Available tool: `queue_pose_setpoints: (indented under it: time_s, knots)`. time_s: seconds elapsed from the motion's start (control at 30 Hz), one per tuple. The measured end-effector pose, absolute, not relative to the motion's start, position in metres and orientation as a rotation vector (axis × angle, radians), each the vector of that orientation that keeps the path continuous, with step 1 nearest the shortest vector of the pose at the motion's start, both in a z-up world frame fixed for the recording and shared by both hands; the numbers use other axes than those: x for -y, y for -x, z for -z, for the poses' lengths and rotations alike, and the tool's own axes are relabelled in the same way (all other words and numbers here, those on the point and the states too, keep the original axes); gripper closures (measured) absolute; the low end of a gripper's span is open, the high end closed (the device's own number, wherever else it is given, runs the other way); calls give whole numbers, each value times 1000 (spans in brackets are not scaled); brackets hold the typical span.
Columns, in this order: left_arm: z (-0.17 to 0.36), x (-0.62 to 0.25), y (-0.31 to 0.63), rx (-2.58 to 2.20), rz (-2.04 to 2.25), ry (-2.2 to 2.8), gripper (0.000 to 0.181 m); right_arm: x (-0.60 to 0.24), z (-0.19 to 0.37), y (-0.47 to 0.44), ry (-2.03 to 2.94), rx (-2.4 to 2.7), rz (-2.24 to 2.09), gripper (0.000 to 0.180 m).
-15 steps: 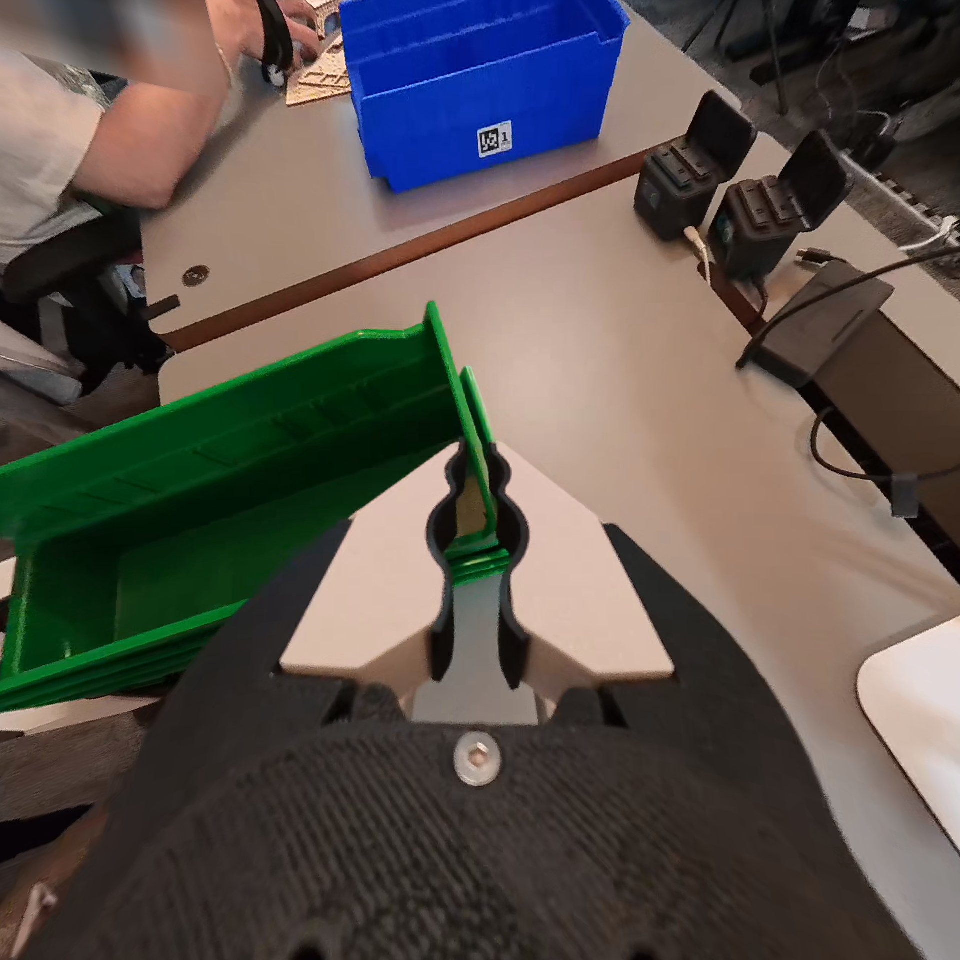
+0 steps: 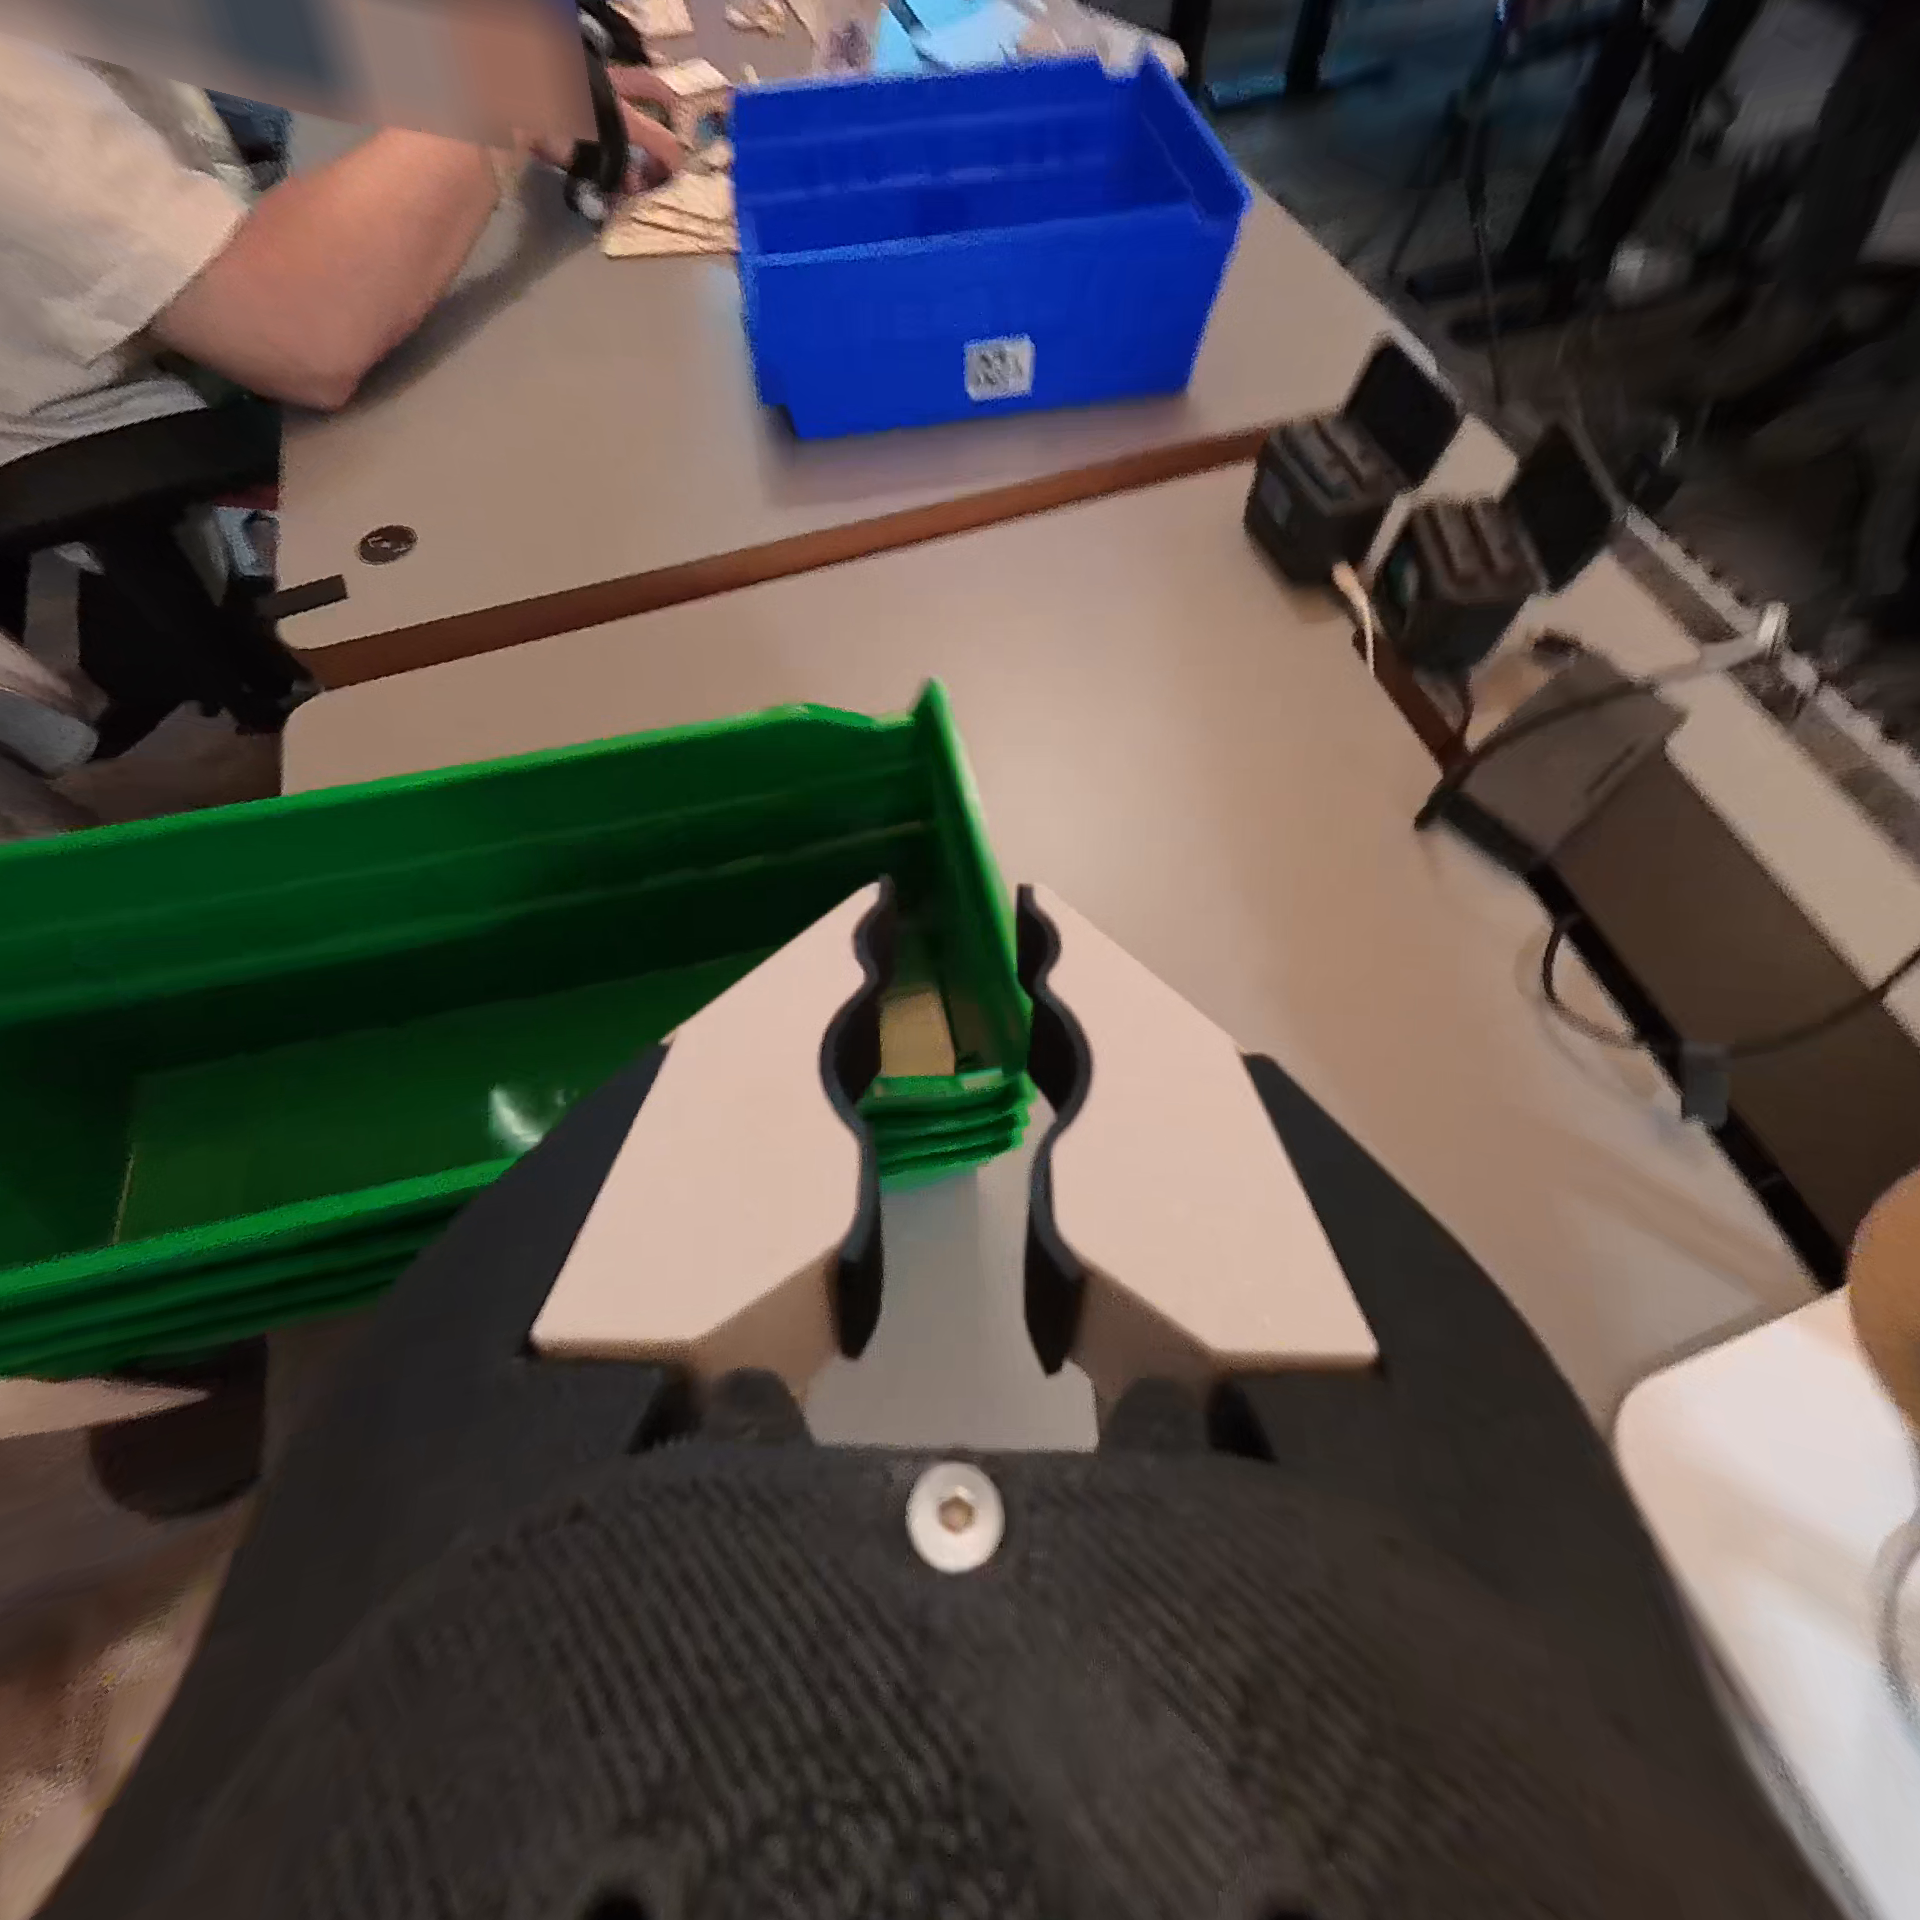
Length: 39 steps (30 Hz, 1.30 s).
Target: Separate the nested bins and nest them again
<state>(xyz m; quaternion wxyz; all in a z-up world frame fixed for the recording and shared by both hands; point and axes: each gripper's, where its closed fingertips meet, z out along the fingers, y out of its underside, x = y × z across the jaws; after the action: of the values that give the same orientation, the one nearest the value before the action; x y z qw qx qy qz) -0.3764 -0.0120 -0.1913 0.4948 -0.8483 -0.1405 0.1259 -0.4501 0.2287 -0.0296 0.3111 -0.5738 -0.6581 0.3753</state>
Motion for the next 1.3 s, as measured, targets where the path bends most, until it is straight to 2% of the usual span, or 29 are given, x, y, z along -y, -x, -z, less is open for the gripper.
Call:
queue_pose_setpoints:
  time_s: [0.1,0.23,0.33,0.47,0.7,0.83,1.13,1.3]
  knots:
    - [191,12,376,339,-305,2055,64,-198,9,437,1184,1904,-960,149]
    - [191,12,376,338,-305,2054,64,-146,28,391,724,2382,-671,147]
    - [191,12,376,339,-304,2053,64,-115,31,369,437,2563,-453,144]
    - [191,12,376,340,-303,2052,64,-102,36,366,109,2663,-116,162]
    - [192,12,376,334,-306,2054,64,-99,65,370,18,2849,170,163]
    - [192,12,377,333,-300,2055,64,-98,76,370,-88,2890,299,174]
    - [191,14,377,355,-266,2075,65,-93,63,373,-201,2818,345,176]
    - [192,13,379,367,-290,2076,66,-90,32,374,-145,2767,270,176]
